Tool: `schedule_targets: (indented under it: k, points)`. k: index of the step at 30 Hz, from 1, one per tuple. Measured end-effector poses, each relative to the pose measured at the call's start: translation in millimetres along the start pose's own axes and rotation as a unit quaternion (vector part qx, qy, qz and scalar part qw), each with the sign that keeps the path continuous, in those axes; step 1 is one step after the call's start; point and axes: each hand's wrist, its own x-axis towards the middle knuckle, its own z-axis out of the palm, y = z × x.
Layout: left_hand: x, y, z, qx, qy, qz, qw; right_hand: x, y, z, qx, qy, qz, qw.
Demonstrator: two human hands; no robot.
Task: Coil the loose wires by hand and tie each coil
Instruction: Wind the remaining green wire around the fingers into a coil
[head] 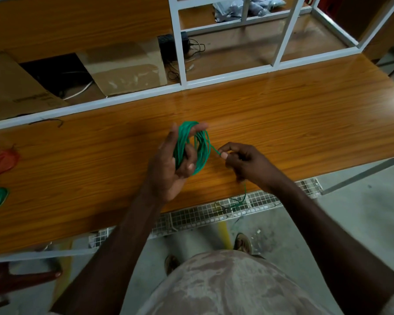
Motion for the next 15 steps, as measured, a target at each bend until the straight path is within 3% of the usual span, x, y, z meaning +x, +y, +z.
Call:
schedule_targets:
  k: [4, 8, 12, 15]
  points:
    - [11, 16, -2, -0.003, -0.002, 0.049, 0.999, -16, 0, 15, 0.03, -0.124, 0.045, 0.991]
    - [21, 22, 6, 0.158, 0.023, 0.085, 0.984, -32, -7, 29, 0.023, -0.198, 0.054, 0.978]
    - [27, 1, 7, 0.394, 0.027, 0.096, 0.914, -36, -24, 26, 0.014, -0.228, 0.036, 0.973]
    - [28, -12, -4, 0.517, 0.003, 0.027, 0.856, -37, -37, 10, -0.003, -0.237, 0.025, 0.971]
